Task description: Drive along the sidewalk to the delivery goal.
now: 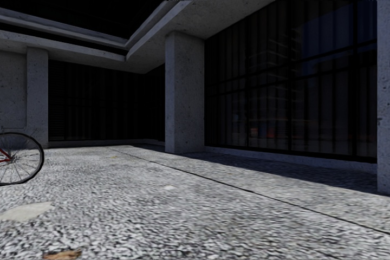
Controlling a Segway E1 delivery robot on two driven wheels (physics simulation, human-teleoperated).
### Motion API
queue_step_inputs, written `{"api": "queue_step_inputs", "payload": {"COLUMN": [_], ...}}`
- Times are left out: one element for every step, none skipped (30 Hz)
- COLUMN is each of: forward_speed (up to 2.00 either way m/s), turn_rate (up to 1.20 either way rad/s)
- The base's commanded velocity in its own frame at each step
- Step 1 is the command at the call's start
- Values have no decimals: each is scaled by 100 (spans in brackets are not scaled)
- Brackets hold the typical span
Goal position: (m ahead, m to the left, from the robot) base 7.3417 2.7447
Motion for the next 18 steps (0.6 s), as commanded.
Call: {"api": "queue_step_inputs", "payload": {"forward_speed": [170, 170, 170, 170, 170, 170, 170, 170, 170, 170, 170, 170, 170, 170, 170, 170, 170, 170], "turn_rate": [0, 0, 0, 0, 0, 0, 0, 0, 0, 0, 0, 0, 0, 0, 0, 0, 0, 0]}}
